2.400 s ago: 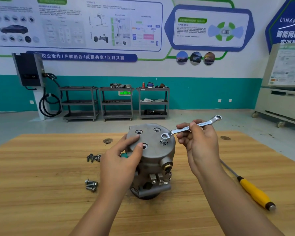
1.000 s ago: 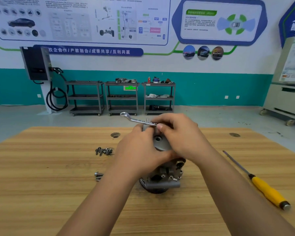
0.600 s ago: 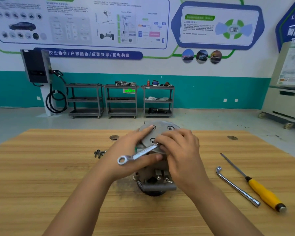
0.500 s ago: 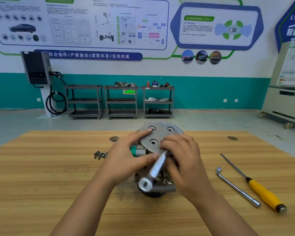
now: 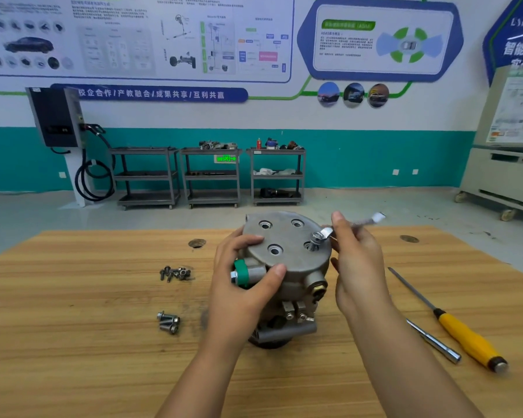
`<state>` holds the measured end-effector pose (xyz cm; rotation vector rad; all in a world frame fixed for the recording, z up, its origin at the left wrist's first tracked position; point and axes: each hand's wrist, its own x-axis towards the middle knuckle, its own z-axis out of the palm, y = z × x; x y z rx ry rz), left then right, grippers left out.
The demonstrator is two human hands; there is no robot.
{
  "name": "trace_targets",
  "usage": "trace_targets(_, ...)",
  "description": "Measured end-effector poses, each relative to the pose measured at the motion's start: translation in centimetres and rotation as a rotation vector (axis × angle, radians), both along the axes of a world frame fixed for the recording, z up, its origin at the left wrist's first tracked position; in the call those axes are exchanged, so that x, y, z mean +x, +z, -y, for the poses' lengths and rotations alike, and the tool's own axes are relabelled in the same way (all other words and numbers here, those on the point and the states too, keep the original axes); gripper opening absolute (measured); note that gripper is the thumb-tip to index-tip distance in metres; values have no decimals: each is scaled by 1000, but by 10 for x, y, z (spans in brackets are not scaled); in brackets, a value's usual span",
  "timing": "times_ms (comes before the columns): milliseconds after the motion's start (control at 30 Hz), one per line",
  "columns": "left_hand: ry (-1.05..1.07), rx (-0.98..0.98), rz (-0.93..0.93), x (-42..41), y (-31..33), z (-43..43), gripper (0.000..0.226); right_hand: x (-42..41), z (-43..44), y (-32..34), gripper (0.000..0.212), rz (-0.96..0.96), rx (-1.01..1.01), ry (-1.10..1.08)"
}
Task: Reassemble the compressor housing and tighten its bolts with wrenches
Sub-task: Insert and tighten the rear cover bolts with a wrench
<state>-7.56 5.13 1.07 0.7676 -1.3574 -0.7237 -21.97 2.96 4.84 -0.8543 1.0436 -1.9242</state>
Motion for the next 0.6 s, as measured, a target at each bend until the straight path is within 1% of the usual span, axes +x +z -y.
trace_targets(100, 7, 18, 32, -2, 4, 2, 38, -6, 8, 14, 23, -146, 61, 7)
trace_targets(167, 12, 15, 39, -2, 5, 3, 37, -9, 11, 24, 24, -313, 101, 32)
trace_targets(233, 18, 12, 53, -3, 6, 3, 39, -9, 10, 34, 21, -481, 91, 35)
trace_targets(367, 32, -23, 101, -2, 6, 4, 45, 2, -5, 40, 19, -684, -15, 162)
trace_targets(400, 37, -27, 106, -2, 5, 4, 46, 5, -10, 37, 19, -774, -51, 168)
trace_targets(467, 57, -29, 118, -1, 4, 5, 47, 9, -20, 27, 21, -1007, -147, 71)
trace_targets(500, 63, -27, 117, -1, 3, 5, 46, 11, -24, 21, 23, -1084, -206, 3)
trace_targets(533, 60, -24, 109, -1, 3, 5, 45, 12, -28, 16, 24, -1119, -259, -48)
trace_targets(600, 48, -35, 98, -1, 3, 5, 45, 10, -32, 7, 23, -1129, -352, -83)
